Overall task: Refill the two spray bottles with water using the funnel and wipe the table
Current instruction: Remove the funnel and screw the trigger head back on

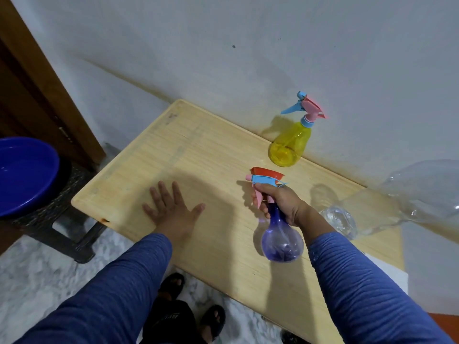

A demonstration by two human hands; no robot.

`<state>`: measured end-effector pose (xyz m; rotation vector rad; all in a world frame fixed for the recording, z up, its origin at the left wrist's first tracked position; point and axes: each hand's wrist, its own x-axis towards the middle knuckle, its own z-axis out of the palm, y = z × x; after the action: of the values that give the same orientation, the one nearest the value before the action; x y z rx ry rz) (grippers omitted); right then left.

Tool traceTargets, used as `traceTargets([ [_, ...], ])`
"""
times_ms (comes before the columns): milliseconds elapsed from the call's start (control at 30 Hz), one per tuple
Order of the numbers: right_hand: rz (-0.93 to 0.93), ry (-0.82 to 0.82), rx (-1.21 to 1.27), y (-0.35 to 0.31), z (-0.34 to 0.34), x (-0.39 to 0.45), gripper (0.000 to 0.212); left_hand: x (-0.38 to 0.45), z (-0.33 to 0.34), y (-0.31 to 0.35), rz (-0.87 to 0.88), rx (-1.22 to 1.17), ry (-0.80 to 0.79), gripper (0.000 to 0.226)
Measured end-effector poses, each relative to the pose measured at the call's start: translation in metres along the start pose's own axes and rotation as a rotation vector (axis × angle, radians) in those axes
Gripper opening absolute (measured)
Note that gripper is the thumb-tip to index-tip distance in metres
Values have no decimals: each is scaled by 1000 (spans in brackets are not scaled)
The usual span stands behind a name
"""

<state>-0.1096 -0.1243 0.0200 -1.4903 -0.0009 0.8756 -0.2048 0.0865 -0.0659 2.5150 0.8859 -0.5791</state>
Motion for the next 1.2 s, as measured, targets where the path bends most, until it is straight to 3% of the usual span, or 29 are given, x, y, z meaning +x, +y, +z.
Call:
traceTargets([
  [233, -37, 8, -19, 0, 0, -3, 31, 1, 0, 0, 4, 8, 3, 101],
  [433, -84, 9, -33, -5, 4, -9, 29, 0, -2, 0, 10, 23, -18, 101],
  [600, -322, 146, -46, -15, 14, -15, 28, -3, -7, 5, 16, -9, 14, 98],
  [700, -417, 181, -23, -25, 19, -21, 29, -12, -11, 19, 303, -177, 116, 93],
  [767, -461, 172, -54, -33, 23, -26, 28, -22, -18, 34, 577, -375, 62, 115],
  [833, -492, 160, -95, -42, 27, -33, 26, -35, -24, 50, 705, -555, -22, 119],
  [967, -552, 170, -173, -55, 27, -43, 28, -50, -36, 74, 764, -749, -123, 80],
  [1200, -600, 228, -220, -61, 21, -55, 25, -53, -45, 89, 796, -834, -218, 58],
])
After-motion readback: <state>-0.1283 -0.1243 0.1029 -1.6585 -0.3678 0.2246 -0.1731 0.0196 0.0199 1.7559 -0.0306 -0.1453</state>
